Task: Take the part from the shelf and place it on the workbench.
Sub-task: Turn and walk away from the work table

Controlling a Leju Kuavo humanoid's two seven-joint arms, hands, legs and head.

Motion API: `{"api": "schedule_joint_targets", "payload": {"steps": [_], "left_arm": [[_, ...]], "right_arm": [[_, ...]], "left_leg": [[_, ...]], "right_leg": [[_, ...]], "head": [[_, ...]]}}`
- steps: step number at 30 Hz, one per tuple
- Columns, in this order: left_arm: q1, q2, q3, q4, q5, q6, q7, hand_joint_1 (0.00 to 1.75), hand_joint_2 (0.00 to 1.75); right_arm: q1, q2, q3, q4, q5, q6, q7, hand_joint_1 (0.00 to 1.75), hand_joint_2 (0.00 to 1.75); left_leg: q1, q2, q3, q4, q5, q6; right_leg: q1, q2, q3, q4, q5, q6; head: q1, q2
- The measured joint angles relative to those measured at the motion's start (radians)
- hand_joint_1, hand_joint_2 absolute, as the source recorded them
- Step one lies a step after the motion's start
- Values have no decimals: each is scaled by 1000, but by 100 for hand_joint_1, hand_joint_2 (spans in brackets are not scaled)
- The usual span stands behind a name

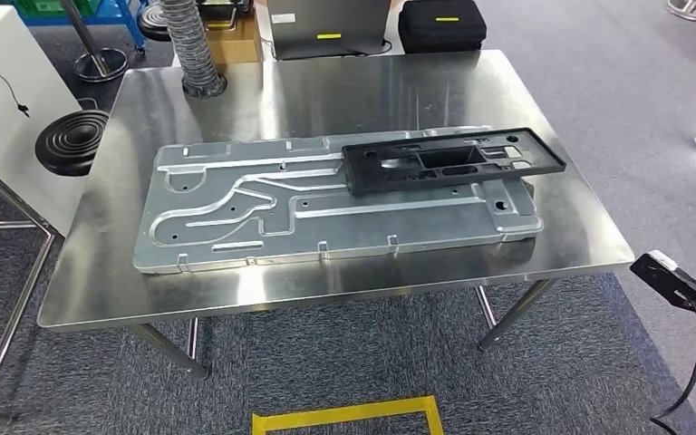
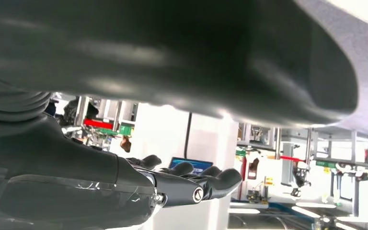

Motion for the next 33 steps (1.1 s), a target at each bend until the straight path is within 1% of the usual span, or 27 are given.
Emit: {"api": "schedule_joint_targets", "payload": {"steps": [1, 2, 3, 4, 5, 7, 8, 9, 10, 11, 13, 14, 15, 17, 18, 19, 20, 22, 23, 24, 25, 26, 27, 29, 30, 31, 33], "left_arm": [[0, 0, 0, 0, 0, 0, 0, 0, 0], [1, 0, 0, 0, 0, 0, 0, 0, 0], [2, 0, 0, 0, 0, 0, 0, 0, 0], [2, 0, 0, 0, 0, 0, 0, 0, 0], [3, 0, 0, 0, 0, 0, 0, 0, 0], [3, 0, 0, 0, -1, 1, 0, 0, 0], [3, 0, 0, 0, -1, 1, 0, 0, 0], [3, 0, 0, 0, -1, 1, 0, 0, 0], [3, 0, 0, 0, -2, 1, 0, 0, 0], [3, 0, 0, 0, -2, 1, 0, 0, 0], [2, 0, 0, 0, -3, 1, 0, 0, 0], [2, 0, 0, 0, -4, 1, 0, 0, 0], [2, 1, 0, 0, -4, 1, 0, 0, 0], [2, 0, 0, 0, -6, 1, 0, 0, 0], [2, 0, 0, 0, -6, 1, 1, 0, 0], [2, 0, 0, 0, -7, 2, 1, 0, 0], [2, 0, 0, 0, -7, 3, 2, 0, 0], [1, 0, 0, 0, -7, 4, 2, 0, 0], [2, 0, 0, 0, -8, 5, 2, 0, 0], [2, 0, 0, 0, -8, 5, 2, 0, 0], [3, 0, 0, 0, -8, 5, 2, 0, 0], [3, 0, 0, 0, -8, 5, 2, 0, 0], [3, 0, 0, 0, -8, 5, 2, 0, 0], [2, 0, 0, 0, -7, 5, 2, 0, 0], [1, 0, 0, 0, -7, 6, 1, 0, 0], [1, 0, 1, 0, -6, 6, 1, 0, 0], [2, 0, 1, 0, -5, 8, 0, 0, 0]], "right_arm": [[-2, 0, -2, 3, -1, -1, -1, 0, 0], [-2, 0, -5, 6, -2, -2, -1, 0, 0], [-4, 0, -7, 9, -3, -3, -2, 0, 0], [-4, 0, -9, 12, -4, -4, -3, 0, 0], [-3, 0, -10, 14, -4, -5, -4, 0, 0], [-1, 1, -11, 18, -5, -6, -6, 0, 0], [1, 1, -12, 20, -6, -6, -7, 0, 0], [4, 1, -13, 23, -6, -6, -8, 0, 0], [6, 1, -15, 25, -6, -6, -8, 0, 0], [7, 1, -17, 27, -7, -6, -8, 0, 0], [11, 0, -24, 31, -12, -7, -8, 0, 0], [13, 0, -27, 33, -16, -8, -9, 0, 0], [16, 0, -31, 35, -20, -10, -9, 0, 0], [25, -2, -39, 40, -25, -12, -11, 0, 0], [31, -3, -43, 42, -27, -13, -11, 0, 0], [36, -5, -47, 45, -29, -14, -11, 0, 0], [41, -6, -51, 47, -32, -14, -11, 0, 0], [50, -7, -60, 55, -38, -14, -11, 0, 0], [57, -5, -63, 59, -39, -14, -11, 0, 0], [64, -4, -67, 64, -41, -14, -10, 0, 0], [71, -2, -69, 68, -41, -14, -10, 0, 0], [76, -1, -71, 72, -42, -15, -10, 0, 0], [80, -1, -75, 75, -43, -16, -9, 0, 0], [86, 0, -86, 81, -46, -18, -6, 0, 0], [92, 2, -92, 85, -47, -19, -3, 0, 0], [97, 4, -96, 89, -48, -20, 1, 0, 0], [108, 11, -103, 98, -44, -22, 13, 0, 0]], "left_leg": [[0, 0, -1, -1, 6, -6], [0, -1, -3, -1, 10, -12], [1, -2, -8, 4, 5, -18], [1, -2, -17, 24, -15, -23], [1, -3, -33, 63, -51, -27], [3, -3, -76, 194, -141, -32], [3, -3, -91, 256, -172, -34], [3, -3, -94, 291, -184, -35], [3, -3, -76, 286, -177, -34], [3, -3, -37, 238, -155, -32], [1, -4, 62, 90, -115, -22], [0, -5, 93, 38, -102, -16], [-1, -5, 109, 10, -98, -12], [-3, -6, 104, 1, -88, -2], [-1, -5, 101, -6, -82, 4], [0, -4, 96, -11, -73, 12], [2, -2, 88, -16, -63, 18], [2, 0, 68, -17, -47, 23], [2, 0, 56, -16, -39, 23], [1, 0, 45, -15, -31, 23], [1, 0, 33, -12, -24, 22], [2, 0, 21, -9, -17, 20], [2, 0, 11, -6, -11, 17], [0, 0, -6, 1, 0, 8], [-1, 0, -9, 4, 5, 3], [-1, 0, -12, 4, 12, -3], [1, -1, -14, 5, 19, -16]], "right_leg": [[4, 1, -1, -4, 3, -9], [3, 1, -5, -8, 9, -19], [2, 0, -8, -11, 15, -27], [0, -2, -14, -15, 24, -36], [-2, -3, -21, -17, 33, -43], [0, -5, -39, -14, 46, -49], [1, -5, -49, -12, 52, -50], [2, -5, -59, -10, 58, -49], [3, -4, -68, -6, 62, -48], [4, -4, -77, -1, 66, -46], [5, -3, -90, 10, 70, -42], [6, -3, -95, 13, 73, -37], [7, -3, -98, 16, 77, -32], [7, -3, -101, 13, 88, -17], [6, -3, -104, 15, 86, -11], [4, -2, -112, 28, 69, -5], [3, -2, -126, 60, 38, 0], [0, -2, -167, 177, -51, 9], [-2, -2, -185, 238, -82, 13], [-4, -2, -191, 279, -94, 15], [-6, -2, -181, 288, -85, 17], [-7, -2, -153, 260, -59, 18], [-9, -3, -107, 198, -31, 18], [-6, -2, -14, 58, -11, 11], [-3, -2, 12, 13, -12, 5], [1, -1, 20, -5, -17, -3], [3, -1, 11, -8, -5, -19]], "head": [[0, 0], [0, 0], [0, 0], [0, 0], [0, 0], [0, 0], [0, 0], [0, 0], [0, 0], [0, 0], [0, 0], [0, 0], [0, 0], [0, 0], [0, 0], [0, 0], [0, 0], [0, 0], [0, 0], [0, 0], [0, 0], [0, 0], [0, 0], [0, 0], [0, 0], [0, 0], [1, 0]]}}
